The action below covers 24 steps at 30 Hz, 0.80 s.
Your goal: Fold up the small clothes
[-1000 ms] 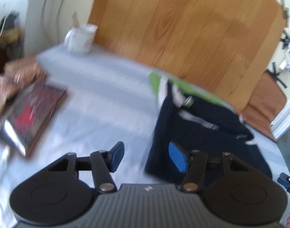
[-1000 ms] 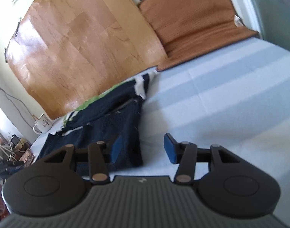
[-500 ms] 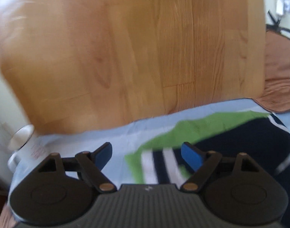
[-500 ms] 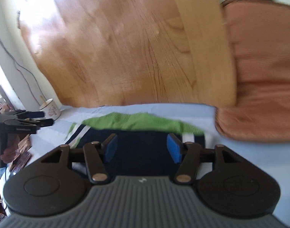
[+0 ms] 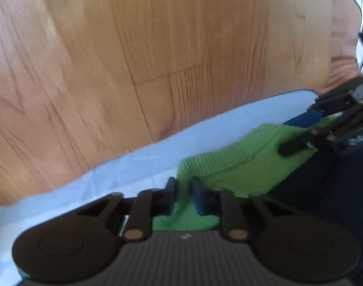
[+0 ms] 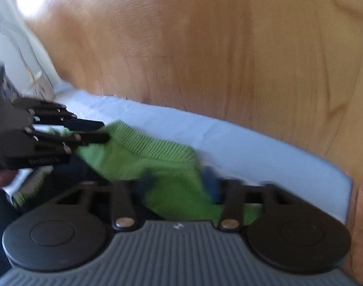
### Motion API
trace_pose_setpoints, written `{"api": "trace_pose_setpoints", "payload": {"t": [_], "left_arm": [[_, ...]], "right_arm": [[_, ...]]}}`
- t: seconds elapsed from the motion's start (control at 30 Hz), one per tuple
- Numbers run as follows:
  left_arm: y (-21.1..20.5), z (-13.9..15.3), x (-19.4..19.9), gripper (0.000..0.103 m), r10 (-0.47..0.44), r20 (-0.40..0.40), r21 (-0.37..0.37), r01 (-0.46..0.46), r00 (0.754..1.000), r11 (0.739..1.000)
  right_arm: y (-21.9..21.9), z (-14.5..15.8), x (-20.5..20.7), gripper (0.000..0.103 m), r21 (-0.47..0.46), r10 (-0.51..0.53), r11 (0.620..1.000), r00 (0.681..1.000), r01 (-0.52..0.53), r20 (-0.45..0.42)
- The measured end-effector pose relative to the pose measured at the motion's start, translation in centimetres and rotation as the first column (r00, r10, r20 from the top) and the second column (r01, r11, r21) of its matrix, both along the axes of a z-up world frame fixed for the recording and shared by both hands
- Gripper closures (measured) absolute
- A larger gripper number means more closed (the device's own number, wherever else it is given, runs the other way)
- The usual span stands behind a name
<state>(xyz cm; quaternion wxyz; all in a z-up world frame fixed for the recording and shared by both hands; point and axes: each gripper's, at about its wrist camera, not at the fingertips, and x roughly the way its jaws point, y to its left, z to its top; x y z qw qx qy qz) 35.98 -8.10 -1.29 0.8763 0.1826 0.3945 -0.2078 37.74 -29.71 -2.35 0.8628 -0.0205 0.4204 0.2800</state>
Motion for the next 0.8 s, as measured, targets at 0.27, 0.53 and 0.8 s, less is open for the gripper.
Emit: {"api": "trace_pose_setpoints", "payload": {"t": [0.27, 0.53, 0.8], "left_arm": [[1.4, 5.1, -7.3, 0.091, 0.014, 0.194, -0.068, -0.001, 0.981, 0.998], [5.2, 8.7, -24.0, 0.091, -0.053, 0.335, -0.154, 0.11, 0.941, 0.982], [6.5, 3.2, -36.3, 0.086, -0.049, 0.251, -0.199, 0.101, 0.967, 0.975]], "right_arm": [[-0.6, 6.7, -7.1, 0.092, -0.009, -0.009, 1.0, 0.988, 0.011, 0.152], [-1.0, 10.7, -24.6, 0.092, -0.066, 0.087, 0.995, 0.954, -0.071, 0.286], [0.2, 4.6, -37.7, 0.091, -0.148, 0.111, 0.987, 0.939, -0.066, 0.325]]}}
